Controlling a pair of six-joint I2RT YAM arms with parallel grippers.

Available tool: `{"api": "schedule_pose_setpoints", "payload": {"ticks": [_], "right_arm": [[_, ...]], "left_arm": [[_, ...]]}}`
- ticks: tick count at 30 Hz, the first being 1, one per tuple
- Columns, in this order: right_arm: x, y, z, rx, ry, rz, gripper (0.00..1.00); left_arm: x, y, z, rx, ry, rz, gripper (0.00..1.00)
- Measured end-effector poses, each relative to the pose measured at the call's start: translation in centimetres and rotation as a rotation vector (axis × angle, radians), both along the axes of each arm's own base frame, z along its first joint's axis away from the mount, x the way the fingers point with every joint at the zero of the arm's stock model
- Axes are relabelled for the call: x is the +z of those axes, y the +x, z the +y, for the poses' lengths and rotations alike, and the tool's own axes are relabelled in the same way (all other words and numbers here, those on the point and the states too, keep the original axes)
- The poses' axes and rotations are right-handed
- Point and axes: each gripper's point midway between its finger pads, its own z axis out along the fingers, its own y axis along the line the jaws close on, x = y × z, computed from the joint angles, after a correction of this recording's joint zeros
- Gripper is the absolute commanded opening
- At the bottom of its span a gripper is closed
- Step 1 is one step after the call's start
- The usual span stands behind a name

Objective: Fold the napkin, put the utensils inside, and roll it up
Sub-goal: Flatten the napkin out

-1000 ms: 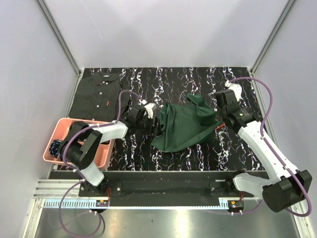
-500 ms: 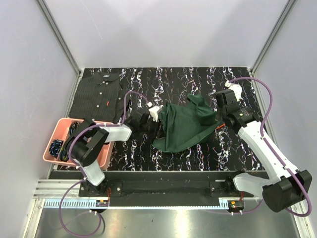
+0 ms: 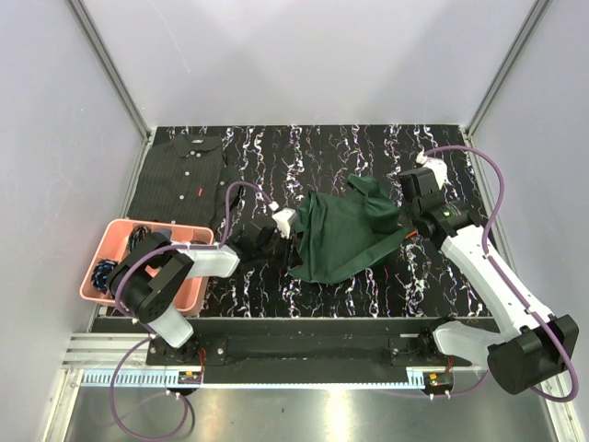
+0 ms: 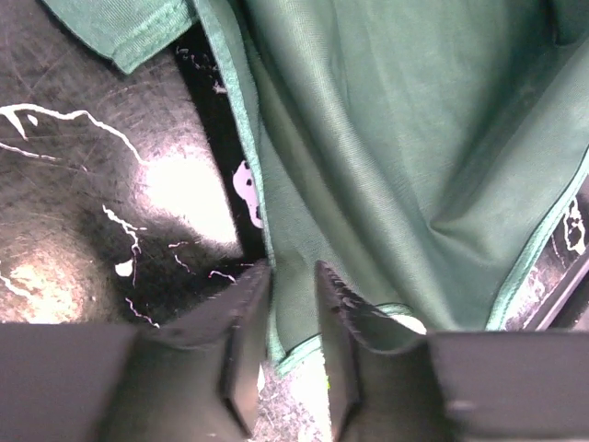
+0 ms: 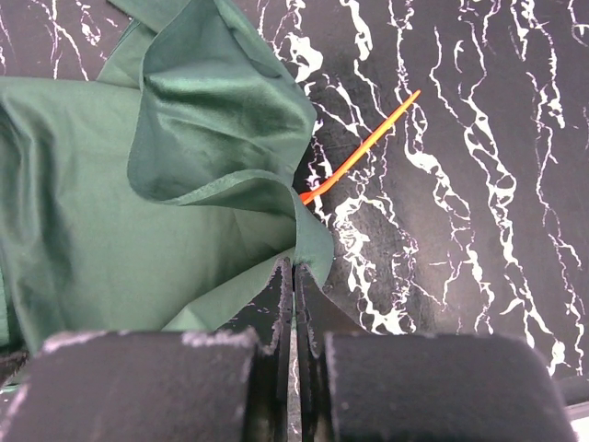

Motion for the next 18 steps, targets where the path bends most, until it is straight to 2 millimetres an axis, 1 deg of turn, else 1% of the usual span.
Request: {"api": "schedule_pose_setpoints", "payload": {"ticks": [1, 2, 3, 9, 11, 13, 14, 15, 16, 18], "right_arm": [[0.0, 0.0, 0.1, 0.002, 0.003, 0.002, 0.00], [-0.1, 0.0, 0.1, 0.004, 0.005, 0.003, 0.00], [-0.1, 0.0, 0.1, 0.005, 0.006, 0.002, 0.00], [0.0, 0.0, 0.2, 0.005, 0.008, 0.000, 0.00], [0.1, 0.2, 0.2, 0.004, 0.007, -0.004, 0.00], [0.4, 0.5, 0.2, 0.006, 0.004, -0.005, 0.00], [0.8, 0.8, 0.3, 0.007, 0.003, -0.008, 0.00], [1.5, 1.4, 0.4, 0.008, 0.003, -0.020, 0.00], [2.6, 2.2, 0.4, 0.008, 0.004, -0.039, 0.00], [5.4, 3.8, 0.4, 0.004, 0.011, -0.098, 0.00]], "left_arm": [[-0.1, 0.0, 0.0, 0.007, 0.003, 0.004, 0.14], [-0.2, -0.1, 0.1, 0.014, 0.004, 0.010, 0.03], [-0.4, -0.1, 0.2, 0.023, 0.006, 0.016, 0.00], [-0.1, -0.4, 0.3, 0.052, -0.001, 0.044, 0.00], [0.0, -1.0, 0.8, 0.057, 0.029, 0.072, 0.00], [0.7, -1.3, 1.4, 0.064, 0.054, 0.094, 0.00], [1.8, -1.2, 1.5, 0.069, 0.059, 0.094, 0.00], [3.4, -0.6, 1.3, 0.075, 0.049, 0.079, 0.00], [5.5, 0.2, 1.1, 0.084, 0.026, 0.052, 0.00], [11.0, 2.8, 0.7, 0.114, -0.049, -0.037, 0.00]]}}
